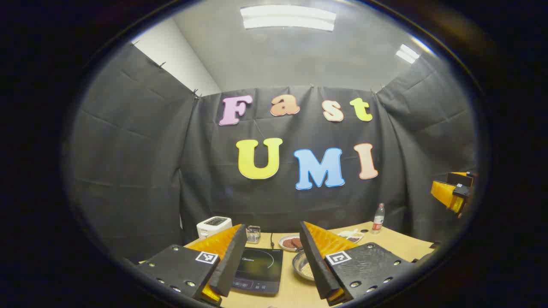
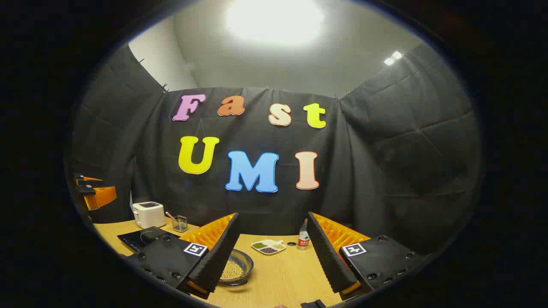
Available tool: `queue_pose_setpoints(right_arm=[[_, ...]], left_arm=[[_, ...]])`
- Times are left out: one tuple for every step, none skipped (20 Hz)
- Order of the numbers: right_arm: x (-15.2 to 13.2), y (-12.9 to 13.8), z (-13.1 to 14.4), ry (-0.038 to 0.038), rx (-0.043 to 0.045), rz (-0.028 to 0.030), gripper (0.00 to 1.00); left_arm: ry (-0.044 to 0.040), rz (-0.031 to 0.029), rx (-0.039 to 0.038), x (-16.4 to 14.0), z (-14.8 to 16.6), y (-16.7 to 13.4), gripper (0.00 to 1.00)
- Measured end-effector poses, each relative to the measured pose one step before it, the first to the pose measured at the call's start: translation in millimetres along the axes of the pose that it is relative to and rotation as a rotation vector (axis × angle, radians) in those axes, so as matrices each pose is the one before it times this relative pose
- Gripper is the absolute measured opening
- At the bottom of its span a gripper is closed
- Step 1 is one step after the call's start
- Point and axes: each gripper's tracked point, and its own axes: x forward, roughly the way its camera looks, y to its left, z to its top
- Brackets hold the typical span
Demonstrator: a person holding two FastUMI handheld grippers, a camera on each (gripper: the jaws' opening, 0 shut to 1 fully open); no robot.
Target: First push the handle of the pot to place it horizontally, then grasp the pot with both hands and set it on the induction cooktop.
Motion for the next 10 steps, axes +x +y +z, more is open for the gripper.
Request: queue_pose_setpoints(right_arm=[[-0.03,0.12,-0.15,0.00225,0.00014,-0.00063,0.98],[0.19,-0.83,-0.26,0.0027,-0.00156,-0.0016,0.96],[-1.04,-1.25,0.47,0.00042,-0.00196,-0.00337,0.98],[-0.46,-0.27,2.42,-0.00414,0.0011,0.00045,0.98],[-0.62,2.24,1.13,-0.00429,0.00352,0.00267,0.98],[-0.18,0.37,1.31,-0.00274,0.00171,0.00366,0.98],[-1.02,0.83,0.03,-0.00117,-0.00187,0.00254,0.98],[-0.57,-0.29,0.07,-0.00008,-0.00308,0.00263,0.98],[-1.05,0.07,-1.55,0.00177,-0.00307,0.00272,0.98],[-0.57,0.49,-0.2,0.00251,0.00027,0.00134,0.98]], left_arm=[[0.00007,-0.00087,0.00082,-0.27,0.65,0.04,0.72],[0.00145,-0.00128,0.0016,-1.64,0.5,-0.13,0.72],[-0.00137,-0.00086,0.00035,-1.43,1.61,-0.09,0.72],[-0.00161,-0.00211,0.00103,0.17,-0.07,-0.98,0.72],[-0.00297,-0.00048,0.00342,-0.63,1.82,-0.67,0.72],[-0.00189,-0.00072,0.00344,-1.28,1.68,0.75,0.72],[-0.00227,-0.0015,0.00075,-0.73,1.19,-0.35,0.75],[-0.00035,-0.00084,-0.00215,-1.21,-0.33,-0.28,0.72],[0.0009,-0.00116,-0.00283,-2.13,0.05,0.34,0.72],[0.00095,0.00046,0.00005,-1.29,0.61,0.39,0.72]])
